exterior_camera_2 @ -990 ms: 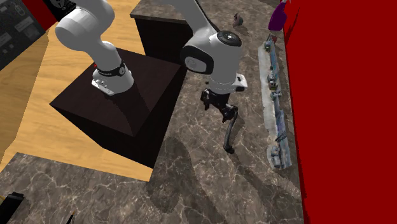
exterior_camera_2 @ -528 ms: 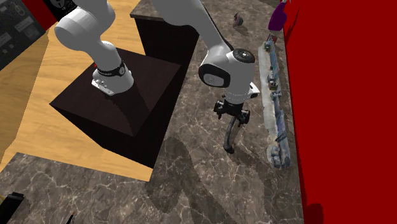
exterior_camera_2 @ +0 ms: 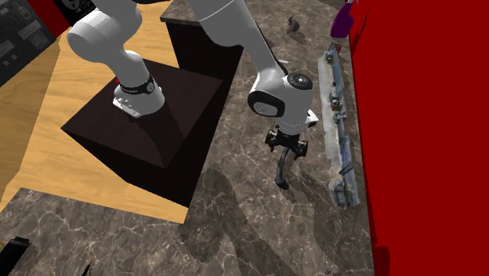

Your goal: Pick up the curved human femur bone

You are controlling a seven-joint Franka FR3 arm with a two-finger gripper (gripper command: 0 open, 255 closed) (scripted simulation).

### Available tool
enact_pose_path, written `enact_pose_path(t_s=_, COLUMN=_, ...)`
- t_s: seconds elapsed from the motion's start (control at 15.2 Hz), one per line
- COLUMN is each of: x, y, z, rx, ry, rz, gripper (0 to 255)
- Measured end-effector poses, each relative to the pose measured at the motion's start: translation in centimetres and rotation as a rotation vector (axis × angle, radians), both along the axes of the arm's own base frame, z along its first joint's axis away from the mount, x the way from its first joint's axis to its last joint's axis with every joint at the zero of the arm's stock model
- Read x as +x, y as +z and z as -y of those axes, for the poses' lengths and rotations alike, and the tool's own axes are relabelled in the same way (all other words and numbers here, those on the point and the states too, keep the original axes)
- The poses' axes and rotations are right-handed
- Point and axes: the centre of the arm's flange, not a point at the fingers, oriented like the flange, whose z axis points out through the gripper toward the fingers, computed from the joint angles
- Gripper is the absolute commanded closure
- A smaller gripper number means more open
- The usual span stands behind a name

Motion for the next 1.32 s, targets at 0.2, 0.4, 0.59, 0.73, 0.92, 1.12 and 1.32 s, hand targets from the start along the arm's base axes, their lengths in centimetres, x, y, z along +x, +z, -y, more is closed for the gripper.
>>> enact_pose_path(t_s=0.2, x=0.1, y=-0.6, z=0.0, rx=0.0, ry=0.0, rz=0.0, gripper=255)
enact_pose_path(t_s=0.4, x=0.1, y=-0.7, z=0.1, rx=0.0, ry=0.0, rz=0.0, gripper=255)
enact_pose_path(t_s=0.59, x=0.1, y=-0.7, z=0.1, rx=0.0, ry=0.0, rz=0.0, gripper=255)
enact_pose_path(t_s=0.73, x=0.1, y=-0.7, z=0.1, rx=0.0, ry=0.0, rz=0.0, gripper=255)
enact_pose_path(t_s=0.92, x=0.2, y=0.0, z=0.0, rx=0.0, ry=0.0, rz=0.0, gripper=255)
enact_pose_path(t_s=1.12, x=0.2, y=1.4, z=0.0, rx=0.0, ry=0.0, rz=0.0, gripper=255)
enact_pose_path(t_s=1.32, x=0.1, y=3.0, z=0.1, rx=0.0, ry=0.0, rz=0.0, gripper=255)
